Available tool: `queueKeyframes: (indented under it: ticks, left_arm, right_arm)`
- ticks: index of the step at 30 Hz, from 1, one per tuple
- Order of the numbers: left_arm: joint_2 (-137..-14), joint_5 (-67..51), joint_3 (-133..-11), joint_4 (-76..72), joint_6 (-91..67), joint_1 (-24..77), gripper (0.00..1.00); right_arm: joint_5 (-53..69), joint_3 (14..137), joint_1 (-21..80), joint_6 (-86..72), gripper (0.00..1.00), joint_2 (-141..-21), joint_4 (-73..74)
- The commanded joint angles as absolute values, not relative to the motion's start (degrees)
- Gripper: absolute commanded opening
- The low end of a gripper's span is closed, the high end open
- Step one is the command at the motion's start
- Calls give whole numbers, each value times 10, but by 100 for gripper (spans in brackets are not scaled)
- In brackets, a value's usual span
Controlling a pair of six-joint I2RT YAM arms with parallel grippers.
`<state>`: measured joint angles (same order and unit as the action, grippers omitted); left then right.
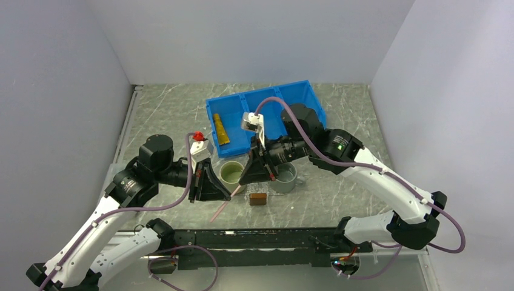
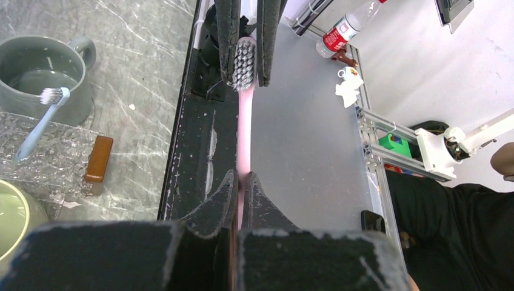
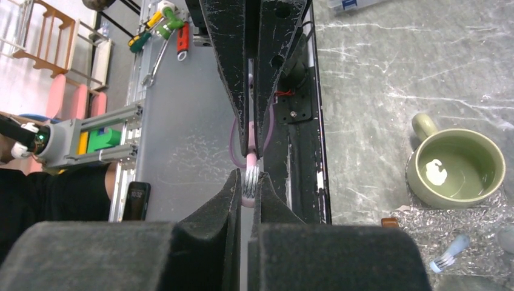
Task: Prepare toiletry sets of a toothbrush and toothpaste on the tray
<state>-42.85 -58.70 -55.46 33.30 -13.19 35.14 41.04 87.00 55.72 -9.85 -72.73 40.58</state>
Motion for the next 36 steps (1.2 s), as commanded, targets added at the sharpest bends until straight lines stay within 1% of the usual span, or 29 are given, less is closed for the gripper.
queueKeyframes:
  ticks: [1,2,3,5,6,7,9,12,20,27,36]
  left_arm:
    - [-424,-582,-556,317,-120,353,0]
    - [-425,-574,-557,321,-118,353,5]
    - [-425,-564,-559,325,-118,353,15]
    - [-428,-548,-562,331,-117,353,32]
    - [-432,-542,-564,334,-118,353,42]
    - [-435,-536,-565,335,-119,353,48]
    - [-443,-531,-566,336,-120,353,50]
    - [-452,-498,-574,343,-120,353,57]
    - [-426,-331,-591,372,-109,352,70]
    - [-374,-201,-555,367,-98,352,76]
    - [-332,-119,-492,342,-94,352,77]
  right_arm:
    - [426,865,565,-92,0,-721,378]
    - [426,862,566,-92,0,-719,375]
    - [425,860,565,-92,0,-716,373]
    - [418,854,566,-92,0,-710,373]
    - [412,854,567,-90,0,-709,377]
    - [404,854,567,-88,0,-708,384]
    - [389,854,567,-85,0,-705,393]
    - [366,859,567,-80,0,-703,413]
    - [226,876,575,-79,0,-681,510]
    - [78,875,594,-111,0,-666,564]
    - [-36,868,635,-160,0,-667,583]
